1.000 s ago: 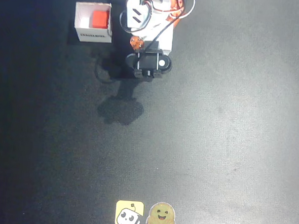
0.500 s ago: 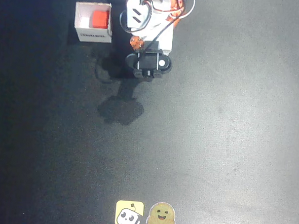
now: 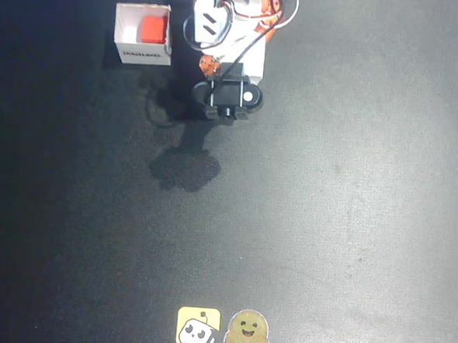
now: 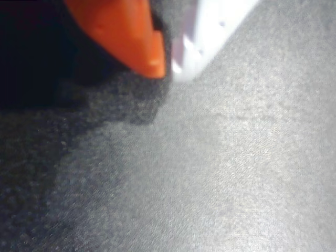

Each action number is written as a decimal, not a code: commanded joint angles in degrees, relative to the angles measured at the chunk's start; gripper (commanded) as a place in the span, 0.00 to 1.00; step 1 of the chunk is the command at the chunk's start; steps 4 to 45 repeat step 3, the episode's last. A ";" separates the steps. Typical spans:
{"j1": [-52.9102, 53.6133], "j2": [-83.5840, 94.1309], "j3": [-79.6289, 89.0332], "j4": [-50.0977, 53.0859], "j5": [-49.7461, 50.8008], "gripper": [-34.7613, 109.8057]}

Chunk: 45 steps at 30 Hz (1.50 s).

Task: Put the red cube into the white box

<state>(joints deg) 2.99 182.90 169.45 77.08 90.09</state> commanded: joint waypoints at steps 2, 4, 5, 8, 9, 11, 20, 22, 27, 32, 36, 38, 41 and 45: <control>0.26 0.26 -0.18 0.18 0.44 0.24; 0.26 0.26 -0.18 0.18 0.44 0.24; 0.26 0.26 -0.18 0.18 0.44 0.24; 0.26 0.26 -0.18 0.18 0.44 0.24; 0.26 0.26 -0.18 0.18 0.44 0.24; 0.26 0.26 -0.18 0.18 0.44 0.24; 0.26 0.26 -0.18 0.18 0.44 0.24; 0.26 0.26 -0.18 0.18 0.44 0.24; 0.26 0.26 -0.18 0.18 0.44 0.24; 0.26 0.26 -0.18 0.18 0.44 0.24; 0.26 0.26 -0.18 0.18 0.44 0.24; 0.26 0.26 -0.18 0.18 0.44 0.24; 0.26 0.26 -0.18 0.18 0.44 0.24; 0.26 0.26 -0.18 0.18 0.44 0.24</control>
